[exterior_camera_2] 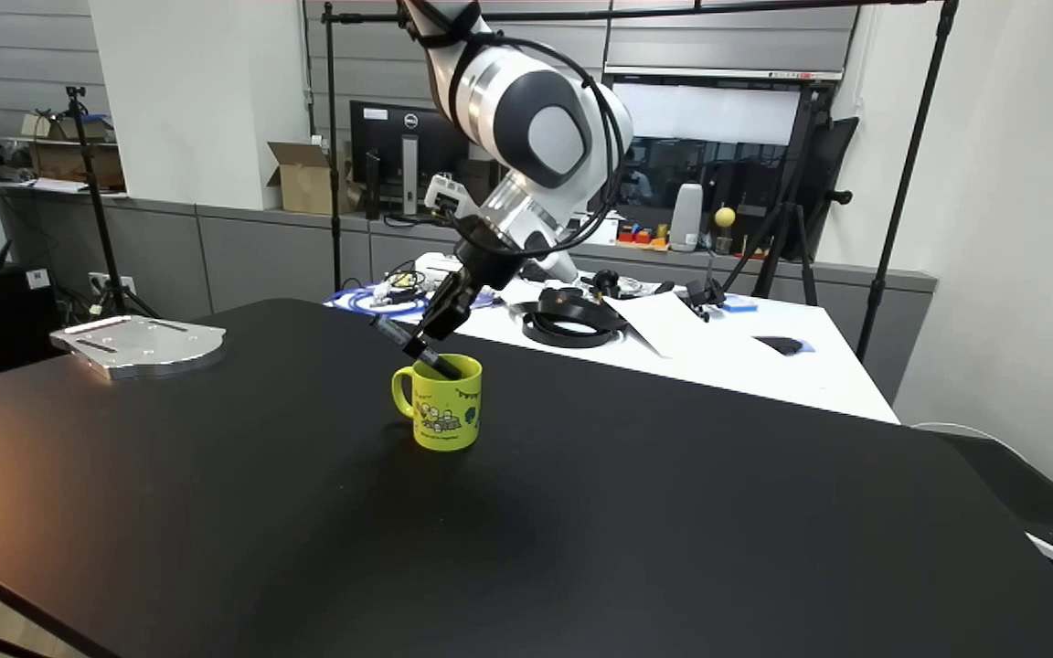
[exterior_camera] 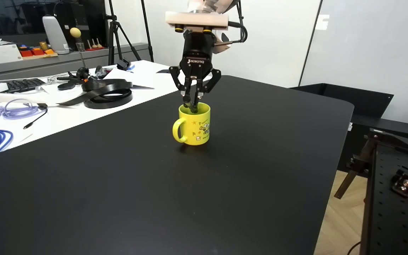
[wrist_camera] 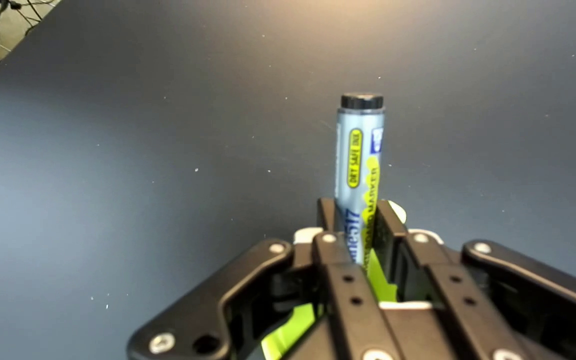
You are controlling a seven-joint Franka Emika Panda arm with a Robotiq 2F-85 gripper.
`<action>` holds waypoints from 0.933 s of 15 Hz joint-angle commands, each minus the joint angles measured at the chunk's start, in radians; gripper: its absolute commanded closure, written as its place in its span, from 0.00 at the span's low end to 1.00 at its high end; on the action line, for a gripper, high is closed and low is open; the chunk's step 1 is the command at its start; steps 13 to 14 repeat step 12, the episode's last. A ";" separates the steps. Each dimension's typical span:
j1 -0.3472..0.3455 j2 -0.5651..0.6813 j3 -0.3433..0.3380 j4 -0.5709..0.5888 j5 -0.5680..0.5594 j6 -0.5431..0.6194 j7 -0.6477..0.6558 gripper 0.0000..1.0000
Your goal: Put the marker inside the mug cup,take it out and put it back
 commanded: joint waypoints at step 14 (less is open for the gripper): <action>0.022 -0.041 -0.018 -0.017 -0.065 0.065 -0.072 0.00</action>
